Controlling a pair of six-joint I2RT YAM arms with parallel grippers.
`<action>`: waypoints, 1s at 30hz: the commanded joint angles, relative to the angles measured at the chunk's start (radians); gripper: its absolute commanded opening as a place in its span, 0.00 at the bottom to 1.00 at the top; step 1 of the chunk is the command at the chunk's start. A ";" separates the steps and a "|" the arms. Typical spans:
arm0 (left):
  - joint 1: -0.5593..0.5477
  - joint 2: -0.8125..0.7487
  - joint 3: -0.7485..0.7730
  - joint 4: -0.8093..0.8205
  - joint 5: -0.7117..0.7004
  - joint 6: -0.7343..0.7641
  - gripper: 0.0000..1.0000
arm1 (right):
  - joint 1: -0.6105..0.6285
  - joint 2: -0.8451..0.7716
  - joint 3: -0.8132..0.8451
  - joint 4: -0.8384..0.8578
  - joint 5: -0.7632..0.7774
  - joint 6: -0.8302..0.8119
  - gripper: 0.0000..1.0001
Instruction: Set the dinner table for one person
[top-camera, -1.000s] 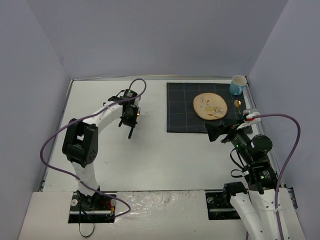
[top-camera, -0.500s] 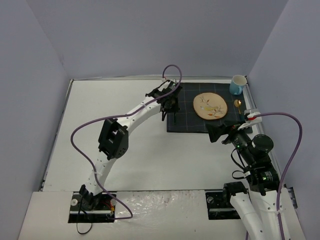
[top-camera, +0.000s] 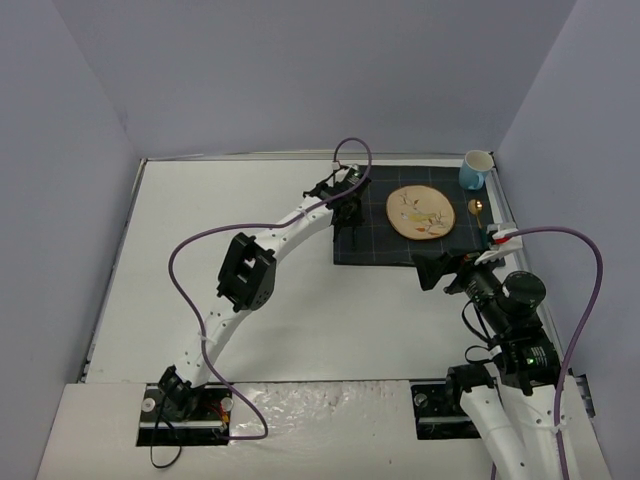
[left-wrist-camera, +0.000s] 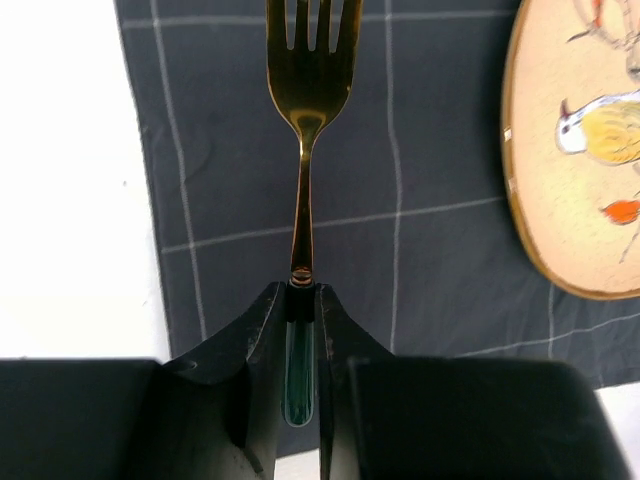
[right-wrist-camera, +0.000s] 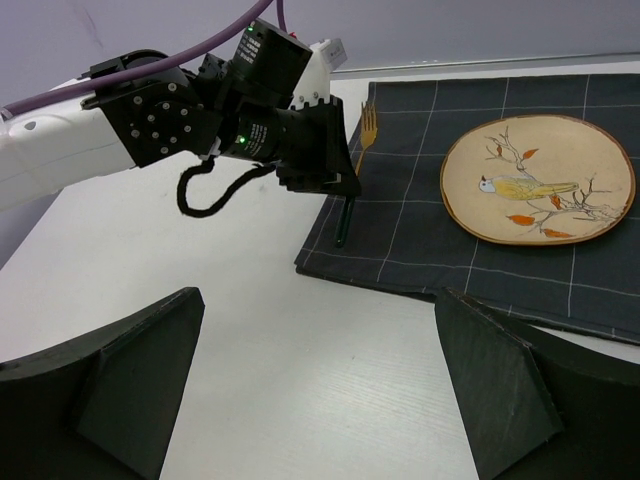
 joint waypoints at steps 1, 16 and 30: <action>0.001 -0.023 0.067 0.006 -0.030 0.021 0.00 | 0.009 0.007 0.025 0.044 0.015 0.004 0.98; 0.006 0.041 0.074 0.028 0.001 -0.026 0.00 | 0.009 0.025 0.009 0.033 0.027 0.005 0.98; 0.012 0.021 -0.022 0.036 -0.008 -0.098 0.07 | 0.009 0.023 -0.007 0.031 0.037 0.002 0.98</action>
